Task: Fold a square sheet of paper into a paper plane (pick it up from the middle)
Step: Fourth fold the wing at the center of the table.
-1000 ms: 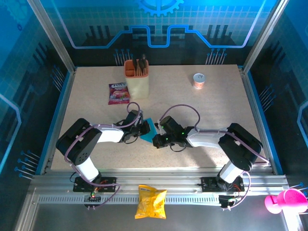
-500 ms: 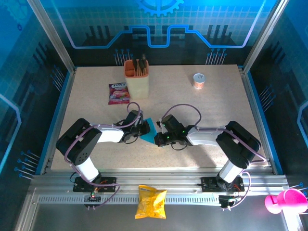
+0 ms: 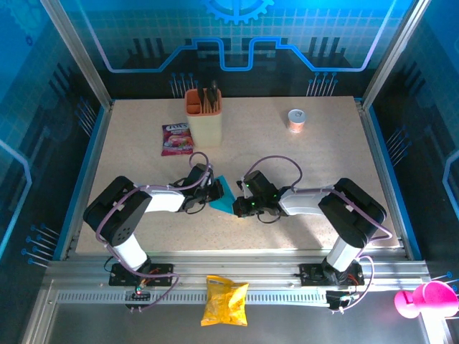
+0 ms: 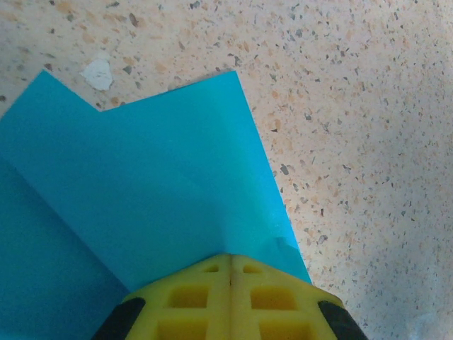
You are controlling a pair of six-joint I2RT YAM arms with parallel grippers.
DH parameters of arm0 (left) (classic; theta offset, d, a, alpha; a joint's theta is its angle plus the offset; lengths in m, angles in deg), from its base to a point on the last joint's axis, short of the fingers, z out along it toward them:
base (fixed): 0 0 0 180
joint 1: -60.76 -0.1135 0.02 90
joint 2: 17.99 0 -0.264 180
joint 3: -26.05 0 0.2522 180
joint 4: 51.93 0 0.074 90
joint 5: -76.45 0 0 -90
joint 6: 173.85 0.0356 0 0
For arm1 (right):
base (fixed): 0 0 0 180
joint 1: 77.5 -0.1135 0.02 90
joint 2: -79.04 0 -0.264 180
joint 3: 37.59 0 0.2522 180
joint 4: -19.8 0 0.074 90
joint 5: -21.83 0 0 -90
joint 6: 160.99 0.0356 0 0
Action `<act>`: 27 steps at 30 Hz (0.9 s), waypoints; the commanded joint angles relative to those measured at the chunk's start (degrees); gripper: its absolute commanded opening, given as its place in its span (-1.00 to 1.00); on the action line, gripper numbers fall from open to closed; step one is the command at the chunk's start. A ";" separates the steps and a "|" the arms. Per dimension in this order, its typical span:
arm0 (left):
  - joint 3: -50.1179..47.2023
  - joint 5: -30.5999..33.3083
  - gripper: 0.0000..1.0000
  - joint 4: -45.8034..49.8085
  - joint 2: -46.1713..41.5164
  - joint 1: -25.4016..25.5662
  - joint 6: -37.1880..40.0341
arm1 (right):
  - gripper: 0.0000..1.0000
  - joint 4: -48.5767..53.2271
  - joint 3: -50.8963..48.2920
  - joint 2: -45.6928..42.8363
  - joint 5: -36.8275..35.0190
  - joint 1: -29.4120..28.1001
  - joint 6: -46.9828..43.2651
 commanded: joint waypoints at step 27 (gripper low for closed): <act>-5.30 -2.04 -0.92 0.16 -10.03 4.65 -2.97 | -1.00 -8.61 -7.26 5.56 6.96 5.05 4.39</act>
